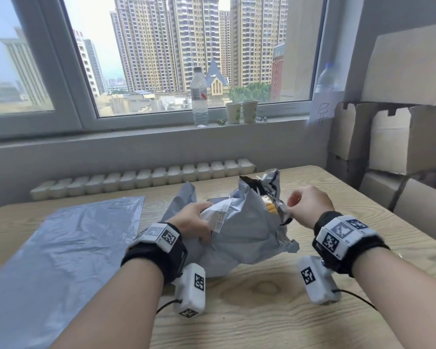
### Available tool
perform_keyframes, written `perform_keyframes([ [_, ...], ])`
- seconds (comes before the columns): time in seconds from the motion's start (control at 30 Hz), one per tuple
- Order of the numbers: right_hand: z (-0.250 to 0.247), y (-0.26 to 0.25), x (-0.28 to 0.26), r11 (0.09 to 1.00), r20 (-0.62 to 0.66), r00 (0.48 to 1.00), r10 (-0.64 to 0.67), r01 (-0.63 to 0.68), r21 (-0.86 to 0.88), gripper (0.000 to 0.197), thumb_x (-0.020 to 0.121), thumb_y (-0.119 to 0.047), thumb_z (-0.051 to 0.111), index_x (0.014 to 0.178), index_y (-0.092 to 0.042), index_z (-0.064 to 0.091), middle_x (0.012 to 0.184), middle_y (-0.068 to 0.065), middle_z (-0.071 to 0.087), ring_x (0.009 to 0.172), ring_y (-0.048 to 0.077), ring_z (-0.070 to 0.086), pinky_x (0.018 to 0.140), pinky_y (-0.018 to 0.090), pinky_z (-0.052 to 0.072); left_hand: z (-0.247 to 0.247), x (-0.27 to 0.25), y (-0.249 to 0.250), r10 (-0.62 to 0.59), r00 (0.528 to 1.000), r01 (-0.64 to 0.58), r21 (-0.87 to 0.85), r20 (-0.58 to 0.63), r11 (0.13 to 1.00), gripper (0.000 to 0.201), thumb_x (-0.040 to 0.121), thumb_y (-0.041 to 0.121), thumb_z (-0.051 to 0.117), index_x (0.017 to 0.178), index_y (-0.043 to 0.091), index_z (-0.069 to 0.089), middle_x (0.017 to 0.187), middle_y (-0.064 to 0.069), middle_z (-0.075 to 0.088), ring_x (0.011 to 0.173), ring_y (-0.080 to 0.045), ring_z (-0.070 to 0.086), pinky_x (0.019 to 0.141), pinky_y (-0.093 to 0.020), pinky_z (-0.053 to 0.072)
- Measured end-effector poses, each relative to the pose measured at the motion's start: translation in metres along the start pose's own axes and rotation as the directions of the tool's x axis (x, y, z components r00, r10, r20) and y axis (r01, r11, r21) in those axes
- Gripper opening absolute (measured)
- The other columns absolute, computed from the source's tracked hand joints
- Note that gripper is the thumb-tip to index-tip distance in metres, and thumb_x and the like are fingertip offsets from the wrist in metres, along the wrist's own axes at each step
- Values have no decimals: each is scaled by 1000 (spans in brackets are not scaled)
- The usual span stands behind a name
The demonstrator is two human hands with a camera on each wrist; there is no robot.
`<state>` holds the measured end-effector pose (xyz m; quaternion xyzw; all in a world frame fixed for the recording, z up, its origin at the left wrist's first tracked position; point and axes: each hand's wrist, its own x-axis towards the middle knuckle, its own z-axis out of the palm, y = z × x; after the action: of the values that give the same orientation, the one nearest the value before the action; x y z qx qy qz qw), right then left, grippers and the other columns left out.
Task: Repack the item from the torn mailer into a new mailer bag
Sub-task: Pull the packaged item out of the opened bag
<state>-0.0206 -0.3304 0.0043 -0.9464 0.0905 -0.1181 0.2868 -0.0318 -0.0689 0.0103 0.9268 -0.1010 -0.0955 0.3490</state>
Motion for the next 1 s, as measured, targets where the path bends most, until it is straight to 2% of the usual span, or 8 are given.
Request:
perform_keyframes([
  [0.13,-8,2,-4,993,-68,998,15,-7,114,12,70,-15,71,60,-20,65,70,-1,67,74,22,65,67,29,52,-2,-4,0,-7,997,6,20,72,1000,54,62,-15,65,109,11,65,81,-2,58,70,-12,53,48,-15,43],
  [0.2,-13,1,-5,979,-133,990,40,-12,204,9,69,-15,70,62,-19,65,70,1,69,72,25,67,70,35,56,-2,-5,1,-12,996,11,22,85,1000,53,62,-15,64,108,12,65,80,-1,58,70,-12,53,49,-16,43],
  [0.27,-16,-1,-7,986,-163,986,22,5,164,7,70,-18,68,67,-21,63,73,0,68,74,25,65,70,33,54,0,-5,4,-14,996,11,26,92,1000,52,62,-15,63,107,11,65,81,-3,58,71,-14,54,50,-18,42],
  [0.37,-17,-8,-14,986,-93,984,-154,159,52,12,73,-22,68,79,-28,60,71,-8,62,74,19,60,66,27,46,3,-5,6,-28,995,24,45,99,999,51,59,-12,64,103,14,65,80,-3,58,72,-15,54,51,-19,42],
  [0.47,-21,-14,-16,966,-62,964,-258,259,15,14,77,-22,67,84,-35,69,64,-12,58,67,14,56,60,23,38,2,-4,5,-31,996,27,50,82,998,45,53,-8,64,82,27,61,74,1,57,70,-14,54,49,-19,40],
  [0.67,-21,-6,-8,977,-218,967,-133,165,137,9,74,-19,72,81,-19,77,70,0,67,79,23,65,77,28,51,2,-1,6,-58,995,49,105,83,993,45,59,-9,66,79,30,58,82,-4,60,79,-19,56,56,-22,43],
  [0.83,-16,0,-6,981,-217,976,-2,44,187,11,73,-19,69,63,-23,70,72,3,72,77,25,68,77,31,55,5,1,7,-72,992,55,161,99,985,43,65,-11,65,74,29,54,77,-1,57,68,-12,53,46,-19,40],
  [1.0,-16,4,-3,972,-225,973,61,-7,234,13,71,-21,69,58,-21,67,70,3,71,79,25,67,75,29,53,8,4,10,-93,989,69,195,117,978,45,67,-11,64,86,29,54,79,0,59,67,-9,56,44,-18,41],
])
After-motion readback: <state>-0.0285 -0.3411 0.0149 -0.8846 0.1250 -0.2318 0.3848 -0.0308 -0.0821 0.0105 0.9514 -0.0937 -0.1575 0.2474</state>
